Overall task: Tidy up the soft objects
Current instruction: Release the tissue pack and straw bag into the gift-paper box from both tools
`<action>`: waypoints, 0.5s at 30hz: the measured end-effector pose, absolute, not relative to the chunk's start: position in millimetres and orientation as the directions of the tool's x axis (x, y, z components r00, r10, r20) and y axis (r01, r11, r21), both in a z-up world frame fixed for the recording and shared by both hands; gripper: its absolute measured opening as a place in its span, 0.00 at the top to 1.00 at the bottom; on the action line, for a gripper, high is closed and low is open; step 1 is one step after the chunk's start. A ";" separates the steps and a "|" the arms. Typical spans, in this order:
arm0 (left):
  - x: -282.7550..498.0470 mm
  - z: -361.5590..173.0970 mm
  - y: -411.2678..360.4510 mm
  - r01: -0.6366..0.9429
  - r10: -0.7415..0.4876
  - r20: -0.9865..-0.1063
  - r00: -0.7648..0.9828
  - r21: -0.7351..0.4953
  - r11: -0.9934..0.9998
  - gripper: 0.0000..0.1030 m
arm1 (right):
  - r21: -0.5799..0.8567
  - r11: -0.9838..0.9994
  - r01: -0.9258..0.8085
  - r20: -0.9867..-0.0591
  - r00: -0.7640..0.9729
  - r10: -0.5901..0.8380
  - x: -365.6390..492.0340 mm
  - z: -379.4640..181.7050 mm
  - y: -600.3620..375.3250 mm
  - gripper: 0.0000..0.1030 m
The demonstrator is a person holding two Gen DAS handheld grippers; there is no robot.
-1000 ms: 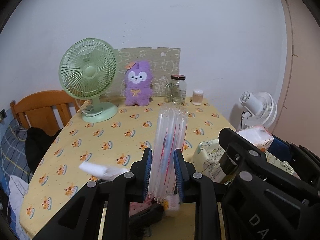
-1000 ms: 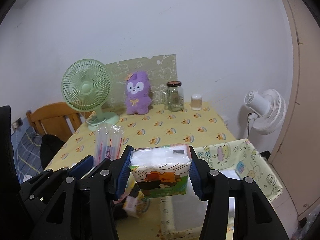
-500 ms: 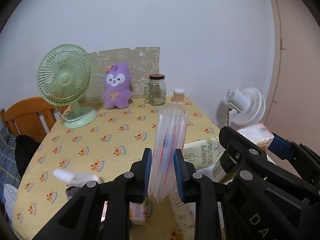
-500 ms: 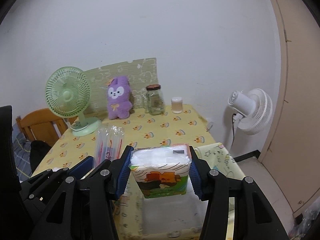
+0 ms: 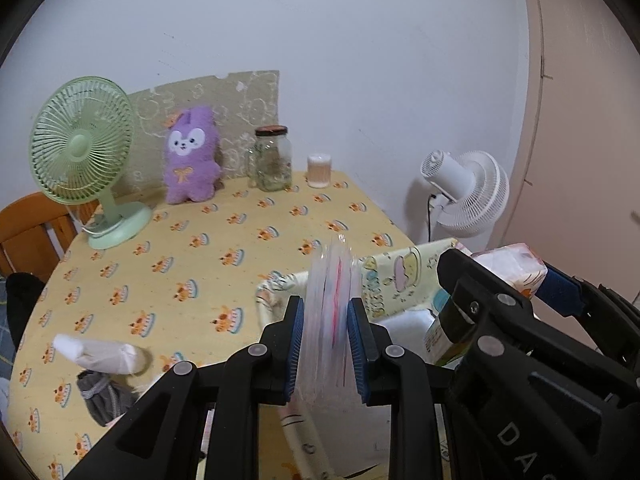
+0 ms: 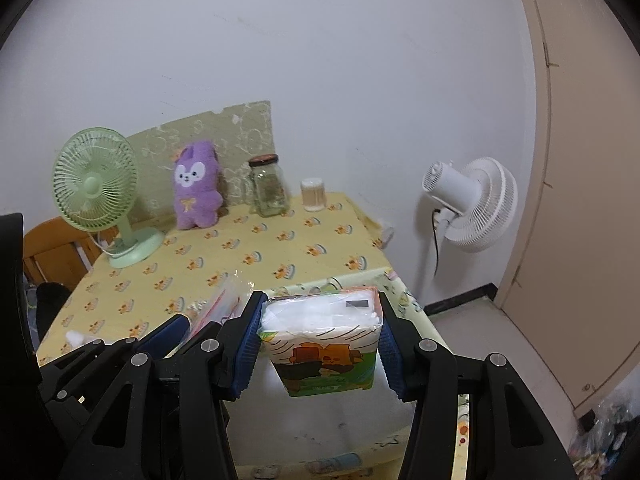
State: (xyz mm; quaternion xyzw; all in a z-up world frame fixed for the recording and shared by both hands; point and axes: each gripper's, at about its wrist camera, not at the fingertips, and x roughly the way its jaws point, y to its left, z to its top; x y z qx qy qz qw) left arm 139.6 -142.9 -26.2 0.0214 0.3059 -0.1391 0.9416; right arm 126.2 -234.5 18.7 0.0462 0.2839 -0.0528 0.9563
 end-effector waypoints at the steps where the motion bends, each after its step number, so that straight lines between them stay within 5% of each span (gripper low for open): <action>1: 140.7 -28.5 -145.7 0.282 -0.254 -0.589 0.767 -0.046 0.958 0.79 | 0.059 0.989 0.132 -0.553 0.829 -0.078 127.1 16.3 -236.9 0.46; 12: 149.5 -44.1 -166.5 0.324 -0.275 -0.632 0.724 -0.039 0.945 0.79 | 0.058 0.982 0.178 -0.592 0.798 -0.110 133.6 -2.9 -255.8 0.45; 15: 150.2 -46.8 -169.9 0.342 -0.281 -0.639 0.716 -0.029 0.939 0.73 | 0.057 0.980 0.193 -0.607 0.785 -0.119 136.5 -8.2 -260.2 0.45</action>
